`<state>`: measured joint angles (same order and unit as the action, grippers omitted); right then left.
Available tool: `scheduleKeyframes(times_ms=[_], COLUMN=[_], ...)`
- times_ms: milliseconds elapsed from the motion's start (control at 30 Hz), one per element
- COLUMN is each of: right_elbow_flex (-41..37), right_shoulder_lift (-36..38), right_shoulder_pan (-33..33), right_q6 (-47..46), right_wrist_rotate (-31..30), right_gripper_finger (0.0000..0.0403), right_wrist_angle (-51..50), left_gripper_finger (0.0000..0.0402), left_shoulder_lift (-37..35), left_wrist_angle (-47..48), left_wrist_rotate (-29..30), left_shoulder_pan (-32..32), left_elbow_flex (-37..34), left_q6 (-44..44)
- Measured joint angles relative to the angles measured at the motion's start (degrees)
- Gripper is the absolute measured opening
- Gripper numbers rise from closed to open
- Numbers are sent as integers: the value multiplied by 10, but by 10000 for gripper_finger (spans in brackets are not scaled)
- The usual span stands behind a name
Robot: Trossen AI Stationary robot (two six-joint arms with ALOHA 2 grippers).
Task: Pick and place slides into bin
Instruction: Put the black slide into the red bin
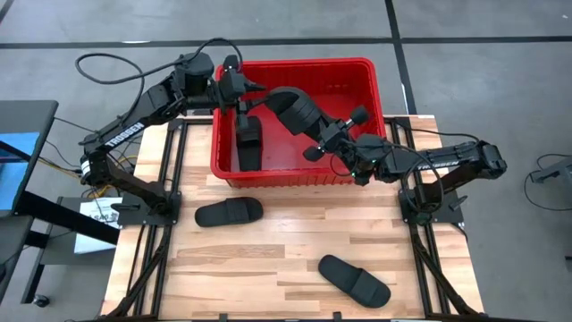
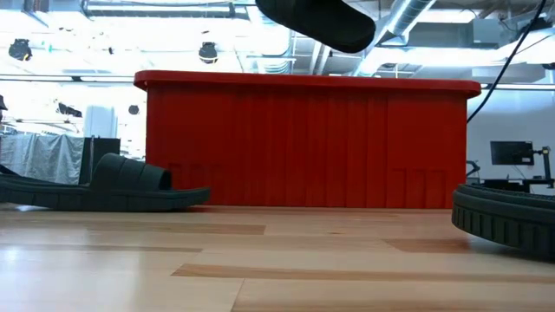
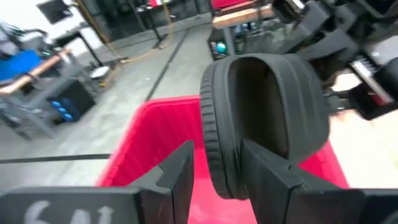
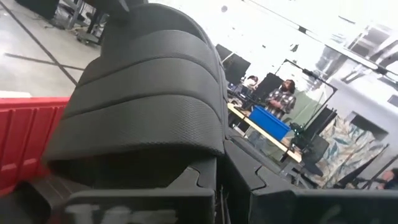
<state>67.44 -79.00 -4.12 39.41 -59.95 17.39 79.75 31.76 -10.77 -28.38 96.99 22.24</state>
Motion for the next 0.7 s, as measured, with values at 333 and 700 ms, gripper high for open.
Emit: scheduleKeyframes(times_ms=[333,700], right_elbow_flex=[0,0], right_shoulder_lift=[0,0], right_shoulder_pan=[0,0], right_q6=[18,16], right_wrist_rotate=[31,32], right_gripper_finger=[0,0], right_wrist_angle=[14,20], left_gripper_finger=[121,33], left_shoulder_lift=[0,0], left_wrist_angle=[9,7], left_wrist_rotate=[-39,-71], left_shoulder_pan=[0,0], left_elbow_flex=[0,0], left_q6=[-20,-23])
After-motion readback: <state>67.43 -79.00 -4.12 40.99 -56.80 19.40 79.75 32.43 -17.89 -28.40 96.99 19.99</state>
